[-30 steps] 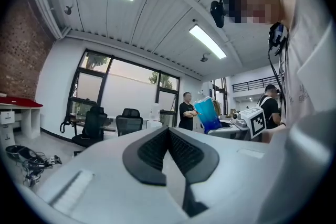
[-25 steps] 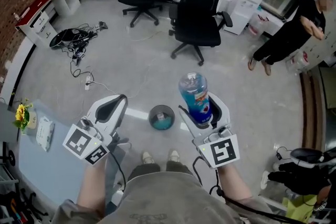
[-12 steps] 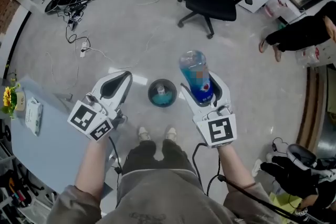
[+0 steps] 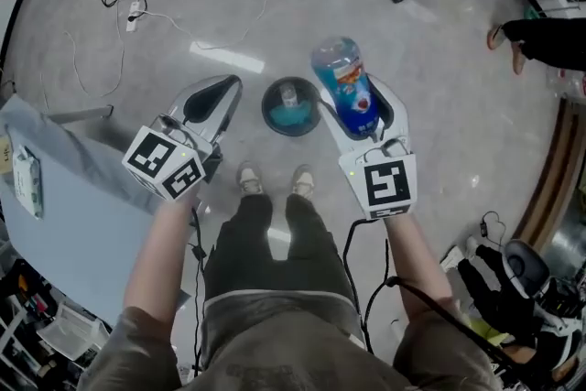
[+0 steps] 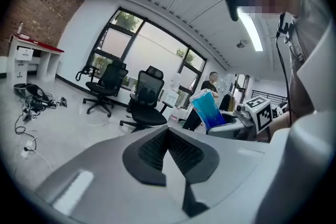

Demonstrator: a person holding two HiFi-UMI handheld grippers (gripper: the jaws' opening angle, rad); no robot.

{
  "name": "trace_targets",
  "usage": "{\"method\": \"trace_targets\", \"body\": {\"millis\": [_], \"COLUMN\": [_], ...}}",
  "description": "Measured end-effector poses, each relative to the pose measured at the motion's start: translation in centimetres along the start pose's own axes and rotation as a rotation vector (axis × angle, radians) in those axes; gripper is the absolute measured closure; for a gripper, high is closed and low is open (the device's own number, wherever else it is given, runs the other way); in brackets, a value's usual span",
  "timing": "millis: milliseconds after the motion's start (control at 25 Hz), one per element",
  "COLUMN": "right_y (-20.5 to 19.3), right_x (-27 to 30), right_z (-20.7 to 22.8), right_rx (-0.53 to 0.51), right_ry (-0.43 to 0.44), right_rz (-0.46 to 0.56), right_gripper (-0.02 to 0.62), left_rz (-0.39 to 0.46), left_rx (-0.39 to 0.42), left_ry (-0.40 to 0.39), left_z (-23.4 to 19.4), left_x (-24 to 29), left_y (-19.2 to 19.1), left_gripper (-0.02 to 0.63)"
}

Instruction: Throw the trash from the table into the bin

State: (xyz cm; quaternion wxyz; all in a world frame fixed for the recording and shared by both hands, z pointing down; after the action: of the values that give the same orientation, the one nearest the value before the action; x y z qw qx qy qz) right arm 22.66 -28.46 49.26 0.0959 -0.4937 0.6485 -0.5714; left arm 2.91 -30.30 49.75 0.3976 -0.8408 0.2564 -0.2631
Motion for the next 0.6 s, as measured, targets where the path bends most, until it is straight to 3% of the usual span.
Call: {"method": "trace_targets", "body": {"millis": [600], "right_y": [-27.0], "right_x": [14.6], "right_z": [-12.1], "right_rx": [0.095], "right_ry": [0.191], "right_rz": [-0.236], "right_gripper": [0.287], "left_rz": [-0.195], "left_rx": [-0.132], "left_ry": [0.126], "left_z": [-15.8], "left_x": [6.6], "left_y": [-26.2], "left_gripper": [0.607]}}
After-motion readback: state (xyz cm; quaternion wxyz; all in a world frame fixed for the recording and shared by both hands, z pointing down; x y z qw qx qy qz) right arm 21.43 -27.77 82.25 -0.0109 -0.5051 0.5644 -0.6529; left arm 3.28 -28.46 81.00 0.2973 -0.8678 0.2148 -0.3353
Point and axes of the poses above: the fingertips, and each gripper's own axes: x forward along the fingers, z to its right, y out of its top, the point moved 4 cm from there along -x, backward along the fingers, and after that the axes turned 13 degrees about -x, right-handed, at the moved point
